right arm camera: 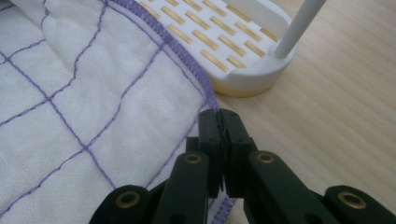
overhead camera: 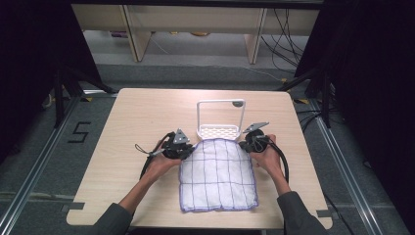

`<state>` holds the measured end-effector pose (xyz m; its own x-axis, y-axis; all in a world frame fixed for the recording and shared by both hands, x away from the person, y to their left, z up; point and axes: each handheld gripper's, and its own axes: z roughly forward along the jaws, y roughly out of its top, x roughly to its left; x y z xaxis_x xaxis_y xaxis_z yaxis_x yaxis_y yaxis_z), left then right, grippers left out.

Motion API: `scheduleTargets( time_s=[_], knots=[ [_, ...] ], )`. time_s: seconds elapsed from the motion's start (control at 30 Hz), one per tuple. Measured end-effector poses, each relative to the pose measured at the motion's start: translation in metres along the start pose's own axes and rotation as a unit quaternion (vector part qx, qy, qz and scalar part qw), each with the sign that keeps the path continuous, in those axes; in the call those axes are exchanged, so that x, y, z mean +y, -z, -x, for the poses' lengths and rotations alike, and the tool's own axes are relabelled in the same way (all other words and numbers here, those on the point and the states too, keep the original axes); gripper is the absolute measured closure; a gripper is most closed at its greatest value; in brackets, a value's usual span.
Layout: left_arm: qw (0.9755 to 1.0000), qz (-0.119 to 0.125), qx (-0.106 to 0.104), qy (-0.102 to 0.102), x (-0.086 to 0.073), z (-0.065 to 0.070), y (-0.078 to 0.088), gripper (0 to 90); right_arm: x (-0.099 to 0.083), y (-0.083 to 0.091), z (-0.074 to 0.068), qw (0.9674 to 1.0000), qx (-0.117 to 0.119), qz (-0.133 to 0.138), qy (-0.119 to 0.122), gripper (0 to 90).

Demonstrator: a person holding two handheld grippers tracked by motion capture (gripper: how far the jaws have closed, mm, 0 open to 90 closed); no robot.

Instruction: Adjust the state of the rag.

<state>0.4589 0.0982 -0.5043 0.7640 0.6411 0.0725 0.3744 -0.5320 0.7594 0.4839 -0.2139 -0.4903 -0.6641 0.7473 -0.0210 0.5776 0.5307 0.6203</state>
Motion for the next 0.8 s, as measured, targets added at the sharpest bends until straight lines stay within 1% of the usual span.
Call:
scheduleTargets(
  time_s=[0.03, 0.07, 0.1, 0.13, 0.17, 0.2, 0.23, 0.27, 0.3, 0.33, 0.37, 0.4, 0.43, 0.47, 0.5, 0.53, 0.57, 0.6, 0.63, 0.67, 0.7, 0.73, 0.77, 0.8],
  knots=[
    [1.0, -0.003, 0.0, -0.003, 0.0, 0.001, 0.0, 81.7, 0.0, -0.002, -0.002, 1.0, -0.004, 0.009, -0.001, 88.7],
    [1.0, -0.004, 0.0, -0.007, 0.0, 0.002, 0.0, 81.6, 0.0, -0.002, -0.002, 1.0, -0.003, 0.003, 0.006, 88.7],
    [1.0, -0.004, 0.0, -0.007, 0.0, 0.002, 0.0, 81.4, 0.0, -0.002, -0.002, 1.0, -0.003, 0.003, 0.006, 88.7],
    [0.9999, -0.008, 0.0, -0.009, 0.0, 0.003, 0.0, 81.7, 0.001, -0.001, -0.003, 1.0, 0.003, -0.007, 0.003, 88.6],
    [0.9999, -0.011, -0.002, -0.009, 0.0, 0.004, 0.0, 81.8, 0.0, -0.002, -0.003, 1.0, 0.004, -0.003, 0.004, 88.6],
    [0.9999, -0.012, -0.002, -0.011, -0.001, 0.004, -0.001, 81.3, 0.0, -0.002, -0.003, 0.9999, 0.004, -0.008, 0.008, 88.4],
    [0.9999, -0.012, -0.002, -0.011, -0.001, 0.004, -0.001, 78.8, -0.001, -0.001, -0.003, 0.9999, 0.003, -0.01, 0.012, 87.9],
    [0.9998, -0.014, 0.005, -0.016, -0.002, 0.004, -0.001, 71.6, -0.002, -0.001, -0.004, 0.9998, 0.004, -0.012, 0.015, 85.9],
    [0.9998, -0.015, 0.005, -0.013, -0.003, 0.004, -0.001, 67.5, -0.003, -0.001, -0.005, 0.9999, 0.003, -0.008, 0.007, 82.8],
    [0.9998, -0.014, 0.001, -0.012, -0.004, 0.004, -0.001, 65.1, -0.004, 0.0, -0.005, 0.9999, 0.001, -0.012, 0.011, 80.4],
    [0.9997, -0.02, 0.004, -0.012, -0.005, 0.005, 0.001, 60.3, -0.006, 0.0, -0.006, 0.9999, -0.003, -0.009, 0.01, 76.4],
    [0.9996, -0.024, 0.009, -0.011, -0.006, 0.007, 0.004, 53.5, -0.006, 0.004, -0.007, 0.9998, -0.013, -0.014, 0.011, 68.5],
    [0.9994, -0.03, 0.015, -0.01, -0.008, 0.009, 0.009, 45.3, -0.008, 0.007, -0.009, 0.9996, -0.029, -0.007, 0.005, 59.1],
    [0.9993, -0.032, 0.016, -0.009, -0.009, 0.012, 0.016, 39.9, -0.008, 0.014, -0.012, 0.9988, -0.047, -0.011, 0.002, 56.4],
    [0.9994, -0.029, 0.015, -0.008, -0.012, 0.016, 0.024, 37.7, -0.011, 0.022, -0.014, 0.9988, -0.045, -0.008, 0.015, 52.5],
    [0.9996, -0.022, 0.011, -0.011, -0.015, 0.02, 0.032, 37.5, -0.014, 0.03, -0.019, 0.9995, -0.03, -0.007, 0.006, 49.3],
    [0.9996, -0.018, 0.011, -0.02, -0.019, 0.026, 0.042, 37.4, -0.019, 0.038, -0.024, 0.9998, -0.018, 0.001, 0.008, 48.7],
    [0.9997, -0.015, 0.01, -0.019, -0.023, 0.032, 0.051, 37.2, -0.024, 0.046, -0.032, 1.0, -0.002, 0.003, 0.003, 48.3],
    [0.9998, -0.014, 0.0, -0.017, -0.028, 0.04, 0.058, 37.1, -0.028, 0.056, -0.038, 0.9999, 0.007, -0.005, 0.006, 47.4],
    [0.9996, -0.01, -0.017, -0.021, -0.034, 0.048, 0.066, 37.1, -0.034, 0.062, -0.045, 0.9999, 0.01, -0.002, 0.008, 47.0],
    [0.9994, -0.007, -0.024, -0.022, -0.04, 0.057, 0.072, 37.4, -0.039, 0.07, -0.053, 0.9997, 0.022, -0.008, 0.009, 46.9],
    [0.9993, -0.008, -0.033, -0.019, -0.047, 0.067, 0.078, 37.4, -0.045, 0.074, -0.057, 0.9987, 0.036, 0.006, 0.036, 47.0],
    [0.9993, -0.008, -0.033, -0.019, -0.047, 0.067, 0.078, 37.9, -0.045, 0.074, -0.057, 0.9987, 0.036, 0.006, 0.036, 47.0],
    [0.9986, -0.015, -0.047, -0.017, -0.06, 0.084, 0.086, 38.3, -0.058, 0.086, -0.073, 0.9984, 0.046, 0.002, 0.032, 47.0]
  ],
)
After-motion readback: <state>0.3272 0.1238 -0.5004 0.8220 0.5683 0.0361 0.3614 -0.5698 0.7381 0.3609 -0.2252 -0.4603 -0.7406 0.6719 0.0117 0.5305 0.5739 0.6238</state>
